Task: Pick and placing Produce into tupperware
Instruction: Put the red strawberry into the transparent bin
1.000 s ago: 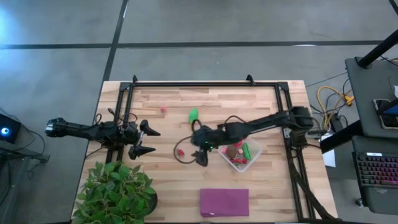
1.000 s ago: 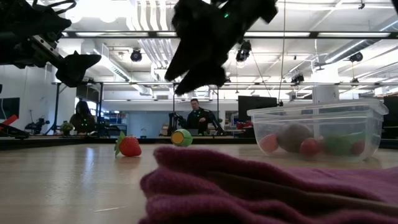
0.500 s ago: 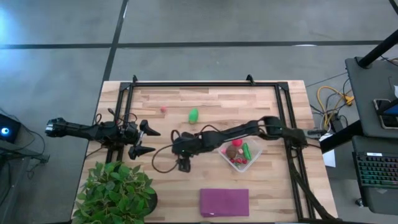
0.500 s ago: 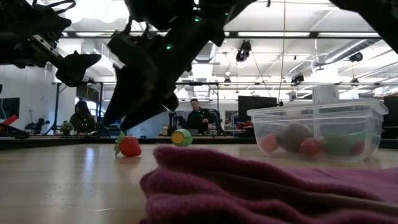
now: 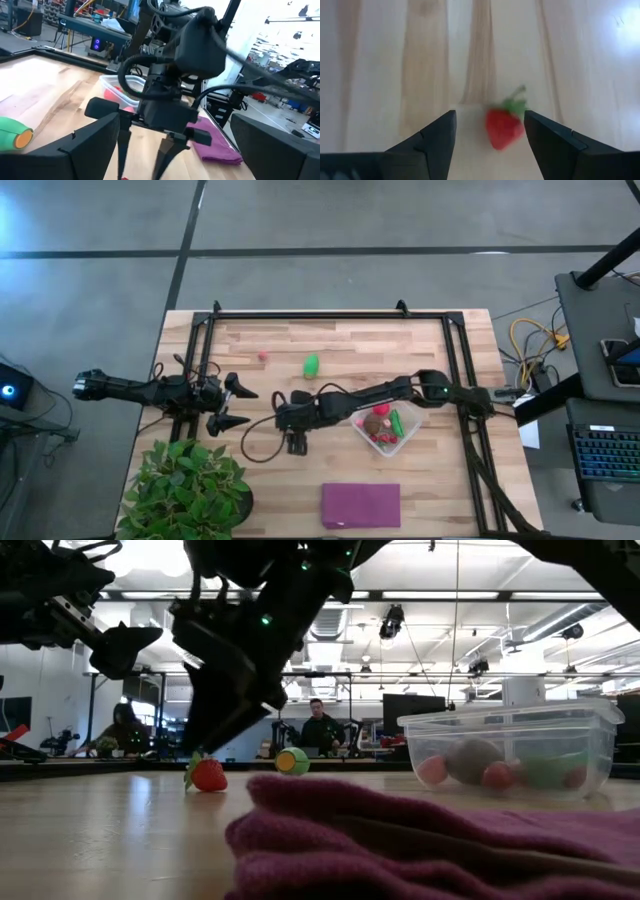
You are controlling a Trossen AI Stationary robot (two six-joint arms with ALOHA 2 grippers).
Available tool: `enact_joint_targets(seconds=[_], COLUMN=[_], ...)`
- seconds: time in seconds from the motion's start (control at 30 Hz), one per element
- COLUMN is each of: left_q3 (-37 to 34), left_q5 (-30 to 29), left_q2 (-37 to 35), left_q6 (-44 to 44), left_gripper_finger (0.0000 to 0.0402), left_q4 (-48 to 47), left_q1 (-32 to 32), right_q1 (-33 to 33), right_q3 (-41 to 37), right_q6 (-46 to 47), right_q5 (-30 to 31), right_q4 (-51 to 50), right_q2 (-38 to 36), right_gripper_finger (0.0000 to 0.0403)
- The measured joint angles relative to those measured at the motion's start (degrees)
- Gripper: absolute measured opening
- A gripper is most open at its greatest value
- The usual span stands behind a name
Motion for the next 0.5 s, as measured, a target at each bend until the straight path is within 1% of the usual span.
enact_joint_targets(seconds=[0.33,0.5], left_q3=[0.00,0.00], left_q5=[0.01,-0.01], left_q2=[0.00,0.00], left_q6=[0.00,0.02], left_gripper_finger=[0.0367,0.0367], left_q4=[0.01,0.01], left_q1=[0.01,0.00], right_q1=[0.31,0.31], right_q3=[-2.28,-2.63], right_q6=[-0.33,0.03], right_q5=[0.34,2.11], right_q4=[0.10,1.53], right_q2=[-0.13,-0.13], right_gripper_finger=[0.0226,0.0226])
